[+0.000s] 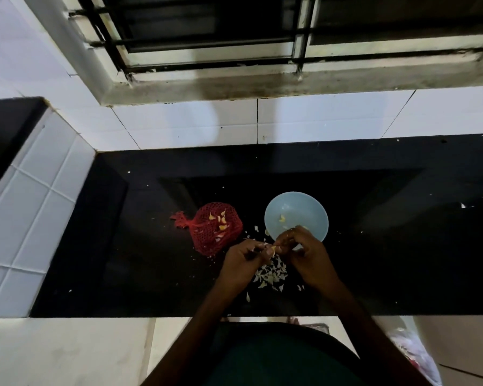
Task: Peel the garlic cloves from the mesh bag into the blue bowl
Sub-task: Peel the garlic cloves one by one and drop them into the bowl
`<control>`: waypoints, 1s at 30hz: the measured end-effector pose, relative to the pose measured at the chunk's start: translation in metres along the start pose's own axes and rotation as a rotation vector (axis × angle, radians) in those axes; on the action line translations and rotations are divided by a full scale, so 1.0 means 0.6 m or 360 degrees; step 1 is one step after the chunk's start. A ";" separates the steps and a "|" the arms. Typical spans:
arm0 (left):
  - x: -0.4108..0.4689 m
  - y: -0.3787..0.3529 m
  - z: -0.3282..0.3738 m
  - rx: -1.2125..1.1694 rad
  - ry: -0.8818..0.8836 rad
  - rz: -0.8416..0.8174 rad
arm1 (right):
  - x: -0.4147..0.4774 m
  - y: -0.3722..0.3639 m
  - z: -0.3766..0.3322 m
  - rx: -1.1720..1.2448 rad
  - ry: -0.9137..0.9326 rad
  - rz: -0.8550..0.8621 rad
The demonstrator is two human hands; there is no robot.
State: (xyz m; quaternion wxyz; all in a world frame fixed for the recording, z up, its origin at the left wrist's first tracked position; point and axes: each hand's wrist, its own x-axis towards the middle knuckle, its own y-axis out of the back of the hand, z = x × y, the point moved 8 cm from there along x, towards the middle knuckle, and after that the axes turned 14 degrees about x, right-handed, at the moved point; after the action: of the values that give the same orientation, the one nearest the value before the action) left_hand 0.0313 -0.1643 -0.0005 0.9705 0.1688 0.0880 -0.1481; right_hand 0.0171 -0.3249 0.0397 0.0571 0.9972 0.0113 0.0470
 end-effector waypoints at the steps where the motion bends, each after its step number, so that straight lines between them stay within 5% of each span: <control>1: -0.002 -0.005 0.002 0.0004 0.0004 0.0010 | -0.001 0.006 -0.005 -0.0047 0.0041 0.0002; 6: -0.013 -0.031 0.020 -0.0030 0.0024 0.0128 | -0.013 -0.002 -0.028 -0.0494 0.0287 -0.0107; 14: -0.043 -0.073 0.014 -0.0250 0.0220 0.0405 | -0.040 -0.002 0.007 -0.0722 0.0187 -0.0200; 30: -0.061 -0.073 0.018 -0.0250 0.0359 0.0441 | -0.026 0.035 0.005 -0.0059 0.0249 -0.0046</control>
State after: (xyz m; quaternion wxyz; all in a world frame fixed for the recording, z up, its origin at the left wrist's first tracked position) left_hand -0.0157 -0.1982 0.0041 0.9757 0.1185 0.1835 0.0141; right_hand 0.0020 -0.3467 0.0379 0.0751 0.9890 0.0293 0.1241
